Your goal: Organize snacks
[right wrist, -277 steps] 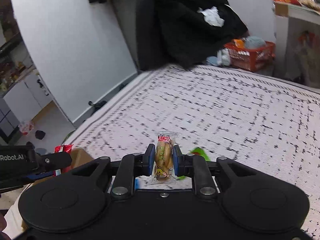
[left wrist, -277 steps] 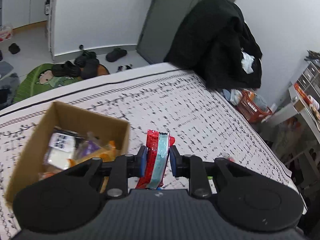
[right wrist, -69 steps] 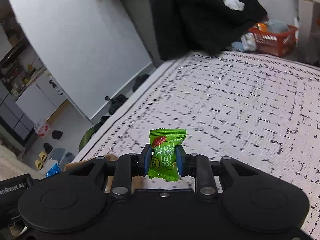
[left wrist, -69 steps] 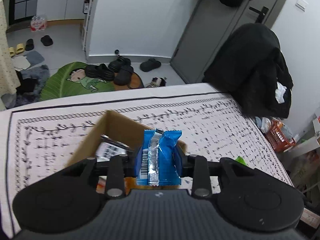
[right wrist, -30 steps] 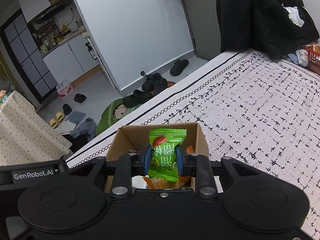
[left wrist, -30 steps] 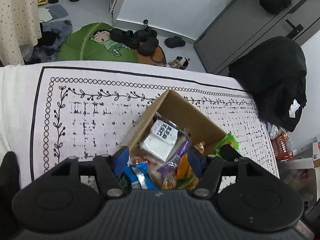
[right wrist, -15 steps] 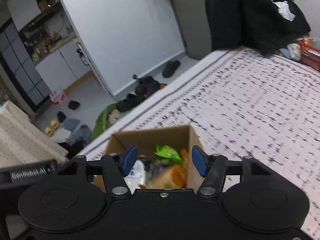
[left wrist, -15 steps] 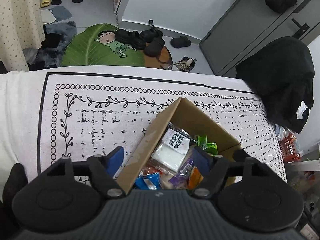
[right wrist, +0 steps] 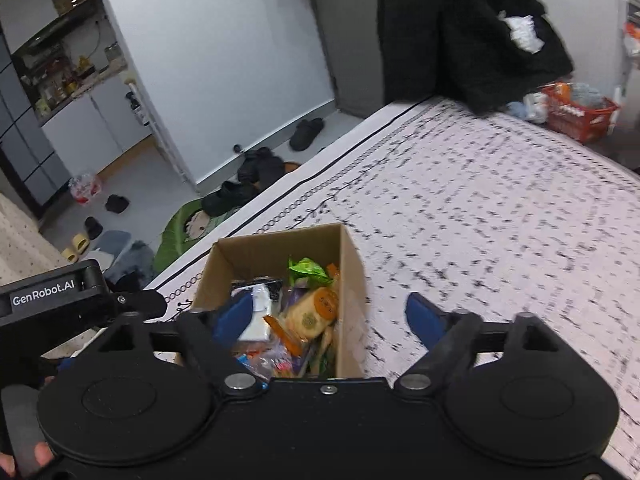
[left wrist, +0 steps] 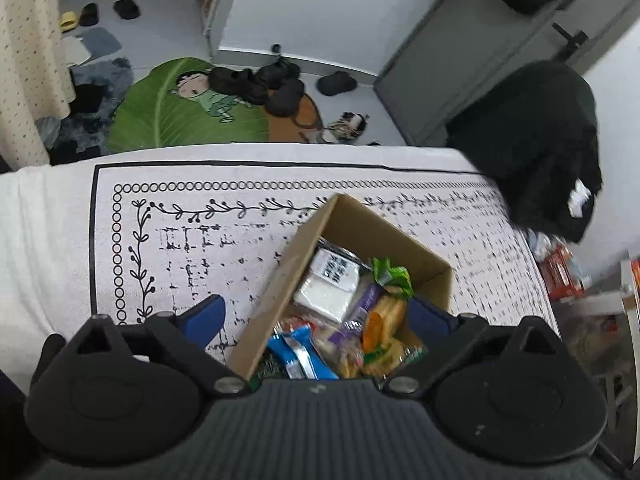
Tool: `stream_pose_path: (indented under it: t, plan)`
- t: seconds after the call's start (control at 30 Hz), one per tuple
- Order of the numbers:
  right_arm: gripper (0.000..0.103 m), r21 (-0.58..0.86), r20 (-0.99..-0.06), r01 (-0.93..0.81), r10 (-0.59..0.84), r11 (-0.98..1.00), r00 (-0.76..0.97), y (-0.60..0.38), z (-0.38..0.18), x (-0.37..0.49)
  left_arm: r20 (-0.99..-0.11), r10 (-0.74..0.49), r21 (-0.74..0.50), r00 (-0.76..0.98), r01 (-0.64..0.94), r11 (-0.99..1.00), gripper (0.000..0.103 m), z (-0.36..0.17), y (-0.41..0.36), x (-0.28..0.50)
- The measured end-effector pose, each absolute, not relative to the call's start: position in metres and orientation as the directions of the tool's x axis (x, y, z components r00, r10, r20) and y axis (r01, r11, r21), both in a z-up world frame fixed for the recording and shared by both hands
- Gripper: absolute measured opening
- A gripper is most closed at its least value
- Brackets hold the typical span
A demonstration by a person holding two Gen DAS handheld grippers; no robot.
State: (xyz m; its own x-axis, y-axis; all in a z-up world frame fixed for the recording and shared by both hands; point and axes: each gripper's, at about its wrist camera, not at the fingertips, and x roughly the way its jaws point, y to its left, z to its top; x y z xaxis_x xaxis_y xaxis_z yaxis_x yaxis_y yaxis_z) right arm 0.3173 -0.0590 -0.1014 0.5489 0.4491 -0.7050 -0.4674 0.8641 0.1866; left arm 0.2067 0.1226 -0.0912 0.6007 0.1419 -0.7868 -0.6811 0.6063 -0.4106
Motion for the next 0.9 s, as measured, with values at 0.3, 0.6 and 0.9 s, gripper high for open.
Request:
stream_pose_path:
  t: [0.3, 0.6, 0.9]
  plan:
    - [0.103, 0.202, -0.688, -0.391, 0.414, 0.898, 0.596, -0.093, -0.078, 0.294, -0.762, 0.117, -0.429, 0.637, -0.632, 0.645, 0.103, -0.071, 0.104, 0.181]
    - [0.103, 0.205, -0.669, -0.400, 0.426, 0.893, 0.609, -0.112, -0.053, 0.267, -0.742, 0.101, -0.393, 0.663, -0.552, 0.735, 0.103, -0.043, 0.084, 0.167]
    - [0.103, 0.211, -0.650, -0.405, 0.437, 0.890, 0.622, -0.132, -0.036, 0.241, -0.732, 0.104, -0.331, 0.674, -0.485, 0.810, 0.103, -0.022, 0.064, 0.146]
